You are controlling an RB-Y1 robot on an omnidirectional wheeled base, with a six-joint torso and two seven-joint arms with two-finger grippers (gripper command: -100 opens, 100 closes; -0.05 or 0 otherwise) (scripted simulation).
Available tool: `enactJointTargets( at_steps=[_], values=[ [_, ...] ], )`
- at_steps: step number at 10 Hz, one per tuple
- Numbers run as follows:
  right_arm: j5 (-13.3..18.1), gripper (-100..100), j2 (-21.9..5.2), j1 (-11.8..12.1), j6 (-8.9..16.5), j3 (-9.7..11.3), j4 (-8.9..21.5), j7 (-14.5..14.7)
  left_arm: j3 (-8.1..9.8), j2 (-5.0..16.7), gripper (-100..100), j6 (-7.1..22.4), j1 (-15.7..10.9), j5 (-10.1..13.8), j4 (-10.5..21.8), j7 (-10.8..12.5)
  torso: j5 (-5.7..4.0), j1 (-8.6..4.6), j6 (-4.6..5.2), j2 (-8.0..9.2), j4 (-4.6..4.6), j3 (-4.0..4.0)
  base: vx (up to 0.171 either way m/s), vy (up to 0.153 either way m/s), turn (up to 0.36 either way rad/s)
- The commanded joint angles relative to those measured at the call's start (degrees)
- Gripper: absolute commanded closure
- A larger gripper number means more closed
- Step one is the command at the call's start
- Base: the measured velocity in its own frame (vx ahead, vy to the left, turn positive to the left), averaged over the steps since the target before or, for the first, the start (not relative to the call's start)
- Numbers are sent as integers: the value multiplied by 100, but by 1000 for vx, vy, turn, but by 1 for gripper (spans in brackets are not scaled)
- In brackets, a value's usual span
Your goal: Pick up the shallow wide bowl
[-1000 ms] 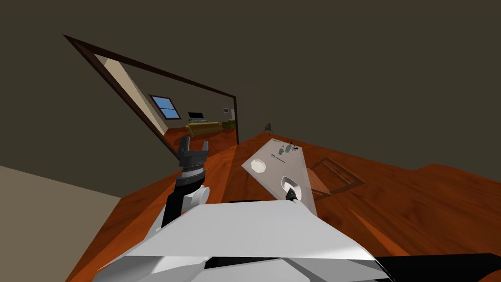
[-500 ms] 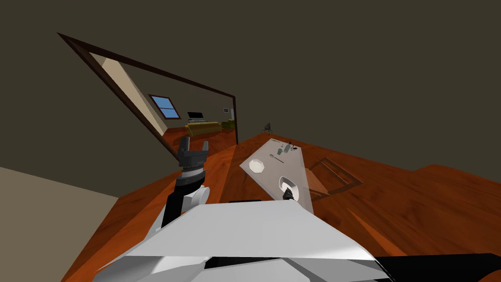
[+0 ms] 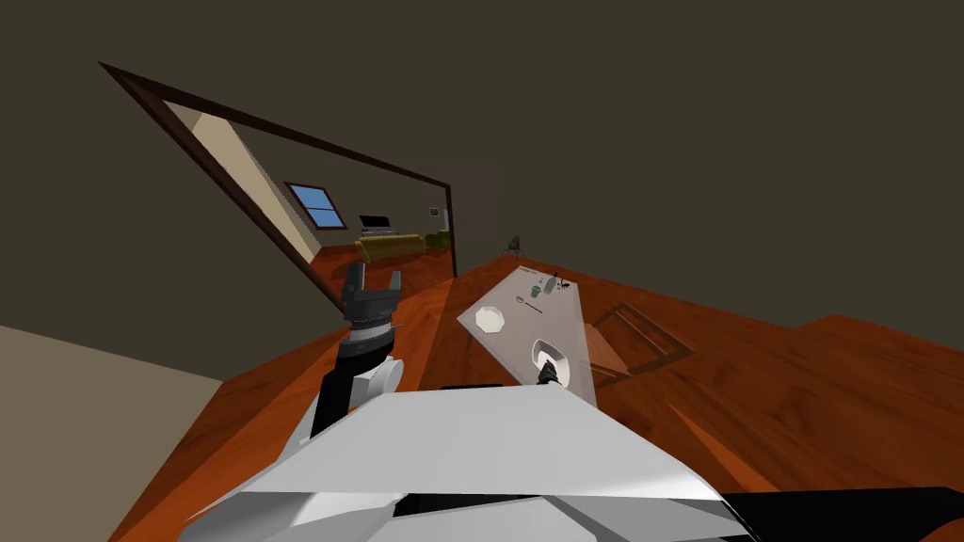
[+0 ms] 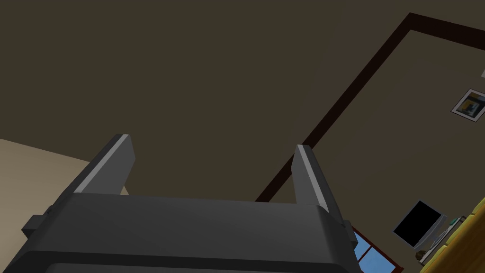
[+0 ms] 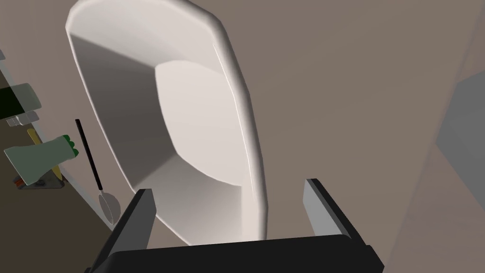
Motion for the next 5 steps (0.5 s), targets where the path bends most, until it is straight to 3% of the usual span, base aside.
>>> enactJointTargets(
  at_steps=[1, 2, 5],
  values=[
    [0, -100, 0, 0, 0, 0, 0, 0, 0, 0, 0, 0, 0, 0, 0, 0, 0, 0, 0, 0, 0, 0, 0, -11, 1],
    [8, 100, 1, -1, -1, -1, 3, -15, 0, 0, 0, 0, 0, 0, 0, 0, 3, 10, 0, 1, 0, 1, 0, 0, 0],
    [-6, 100, 4, 6, 9, -13, 9, -33, 0, 0, 0, 0, 0, 0, 0, 0, 7, 21, -12, 3, 3, 3, 0, 0, -8]
  ],
)
